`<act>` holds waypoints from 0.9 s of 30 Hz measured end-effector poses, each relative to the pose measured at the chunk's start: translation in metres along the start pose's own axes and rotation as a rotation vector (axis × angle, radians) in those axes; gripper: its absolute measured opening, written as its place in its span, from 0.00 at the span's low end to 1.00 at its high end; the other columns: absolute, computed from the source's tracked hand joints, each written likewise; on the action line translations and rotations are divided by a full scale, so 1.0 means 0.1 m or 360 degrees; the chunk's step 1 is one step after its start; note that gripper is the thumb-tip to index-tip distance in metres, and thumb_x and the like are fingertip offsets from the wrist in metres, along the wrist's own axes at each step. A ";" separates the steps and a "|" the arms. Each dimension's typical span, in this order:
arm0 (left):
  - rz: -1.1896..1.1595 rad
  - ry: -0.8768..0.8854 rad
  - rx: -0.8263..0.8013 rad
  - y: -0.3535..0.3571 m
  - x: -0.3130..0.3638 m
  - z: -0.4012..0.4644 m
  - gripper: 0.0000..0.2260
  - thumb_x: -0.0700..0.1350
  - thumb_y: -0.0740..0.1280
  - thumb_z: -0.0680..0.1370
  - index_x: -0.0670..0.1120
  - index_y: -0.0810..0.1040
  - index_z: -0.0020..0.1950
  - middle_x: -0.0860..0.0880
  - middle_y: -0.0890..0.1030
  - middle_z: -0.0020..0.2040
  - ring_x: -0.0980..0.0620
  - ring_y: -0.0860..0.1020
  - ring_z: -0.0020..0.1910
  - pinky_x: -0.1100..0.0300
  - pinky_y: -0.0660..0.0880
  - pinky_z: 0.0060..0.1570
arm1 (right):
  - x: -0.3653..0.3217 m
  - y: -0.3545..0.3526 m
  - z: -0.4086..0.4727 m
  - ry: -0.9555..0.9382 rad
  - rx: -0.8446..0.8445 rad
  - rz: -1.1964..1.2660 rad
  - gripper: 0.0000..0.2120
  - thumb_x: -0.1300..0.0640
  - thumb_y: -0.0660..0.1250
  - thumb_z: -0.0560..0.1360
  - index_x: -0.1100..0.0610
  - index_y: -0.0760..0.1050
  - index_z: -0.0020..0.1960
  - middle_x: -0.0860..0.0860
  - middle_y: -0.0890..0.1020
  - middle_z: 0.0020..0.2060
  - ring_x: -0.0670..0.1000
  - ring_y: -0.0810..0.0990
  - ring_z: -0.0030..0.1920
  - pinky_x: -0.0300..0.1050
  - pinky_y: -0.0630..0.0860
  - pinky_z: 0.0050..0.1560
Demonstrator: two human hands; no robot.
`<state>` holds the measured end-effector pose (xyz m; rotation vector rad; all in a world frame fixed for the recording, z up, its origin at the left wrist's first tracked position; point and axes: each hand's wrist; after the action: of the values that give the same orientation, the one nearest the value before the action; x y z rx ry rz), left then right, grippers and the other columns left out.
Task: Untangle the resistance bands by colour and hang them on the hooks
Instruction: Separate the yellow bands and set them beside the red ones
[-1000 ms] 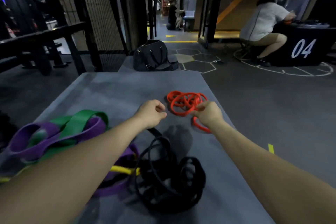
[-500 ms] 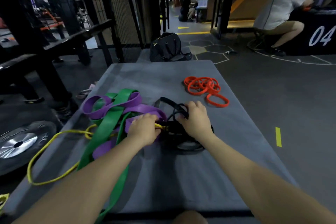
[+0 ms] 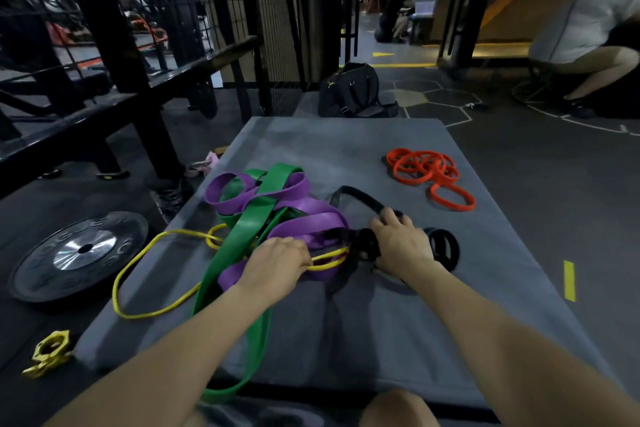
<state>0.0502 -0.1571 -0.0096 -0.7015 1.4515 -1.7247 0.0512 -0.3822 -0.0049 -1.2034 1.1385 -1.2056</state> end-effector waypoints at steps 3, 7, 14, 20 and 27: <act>-0.0038 -0.0050 -0.0044 -0.05 -0.02 -0.02 0.07 0.47 0.66 0.73 0.51 0.83 0.47 0.52 0.82 0.46 0.48 0.80 0.48 0.58 0.74 0.49 | 0.07 -0.04 0.01 0.0015 0.0017 0.0008 0.16 0.62 0.61 0.74 0.54 0.67 0.62 0.53 0.75 0.60 0.59 0.75 0.59 0.51 0.74 0.51; -0.0013 -0.0146 -0.0088 -0.09 -0.07 -0.01 0.10 0.46 0.63 0.76 0.49 0.81 0.53 0.50 0.81 0.54 0.47 0.76 0.57 0.57 0.69 0.56 | 0.21 -0.21 0.01 0.0033 0.0039 0.0296 0.16 0.62 0.64 0.72 0.54 0.71 0.59 0.56 0.80 0.54 0.60 0.78 0.55 0.50 0.74 0.47; 0.0041 -0.0294 -0.0175 -0.10 0.04 0.17 0.11 0.44 0.61 0.77 0.50 0.80 0.55 0.50 0.78 0.57 0.49 0.75 0.59 0.56 0.69 0.56 | 0.52 -0.65 -0.06 0.0306 0.0501 0.1405 0.15 0.64 0.72 0.70 0.60 0.75 0.55 0.51 0.78 0.47 0.50 0.75 0.49 0.45 0.72 0.51; 0.0119 -0.0647 -0.0261 -0.09 0.08 0.27 0.15 0.36 0.59 0.74 0.45 0.78 0.58 0.42 0.79 0.58 0.41 0.78 0.57 0.51 0.75 0.51 | 0.81 -0.78 -0.09 0.0617 0.0775 0.1837 0.15 0.67 0.71 0.70 0.56 0.74 0.54 0.51 0.79 0.47 0.55 0.78 0.51 0.52 0.77 0.55; -0.0004 -0.0796 -0.0295 -0.10 0.12 0.37 0.13 0.39 0.61 0.73 0.48 0.80 0.54 0.45 0.81 0.55 0.42 0.79 0.54 0.54 0.76 0.48 | 0.89 -0.57 -0.18 0.0726 0.0797 0.1447 0.14 0.64 0.71 0.69 0.58 0.75 0.54 0.55 0.81 0.48 0.57 0.79 0.53 0.46 0.73 0.49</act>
<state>0.0710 -0.1868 0.0070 -1.1402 1.2581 -1.2977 0.0344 -0.4718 0.0524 0.0291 1.3732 -0.9491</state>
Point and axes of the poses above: each hand's wrist, its own z-axis towards the middle knuckle, its own y-axis out of the palm, x = y × z
